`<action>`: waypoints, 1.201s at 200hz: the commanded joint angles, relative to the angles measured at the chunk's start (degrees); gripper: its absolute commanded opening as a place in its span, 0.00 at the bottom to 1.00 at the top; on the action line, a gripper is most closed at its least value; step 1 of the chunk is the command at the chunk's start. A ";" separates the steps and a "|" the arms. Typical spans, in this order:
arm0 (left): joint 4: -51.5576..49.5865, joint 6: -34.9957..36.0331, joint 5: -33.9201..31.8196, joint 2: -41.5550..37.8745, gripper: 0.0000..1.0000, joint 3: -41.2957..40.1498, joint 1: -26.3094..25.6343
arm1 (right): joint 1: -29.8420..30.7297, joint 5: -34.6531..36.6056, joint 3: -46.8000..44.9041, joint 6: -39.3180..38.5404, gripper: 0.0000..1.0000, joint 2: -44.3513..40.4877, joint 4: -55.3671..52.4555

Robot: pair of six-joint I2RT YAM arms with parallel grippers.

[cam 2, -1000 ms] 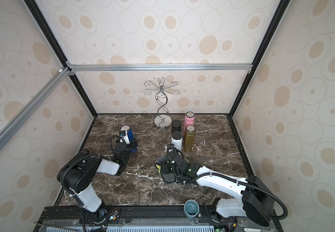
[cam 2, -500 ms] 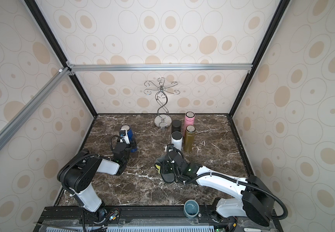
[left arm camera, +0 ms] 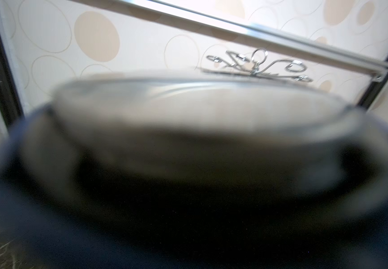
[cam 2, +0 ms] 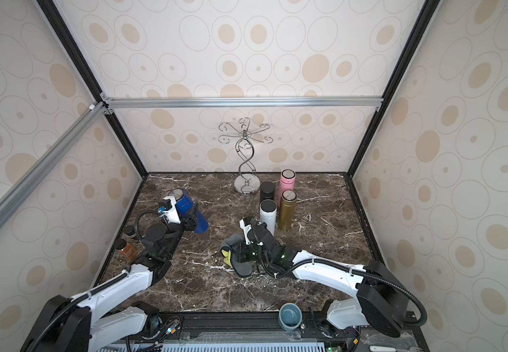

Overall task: Wipe the surface of the thermos
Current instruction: Wipe the dirt from the surface of the thermos.

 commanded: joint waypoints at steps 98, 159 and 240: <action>1.63 -17.96 19.53 -12.58 0.00 -4.30 0.63 | 1.67 -3.37 12.60 -2.75 0.00 15.82 16.25; -1.08 -16.79 17.64 -16.82 0.00 -4.12 0.62 | 2.38 -3.20 7.22 2.21 0.00 17.34 18.04; 3.66 -15.95 20.01 -12.85 0.00 -5.80 0.71 | 2.52 2.85 5.11 0.52 0.00 7.25 12.06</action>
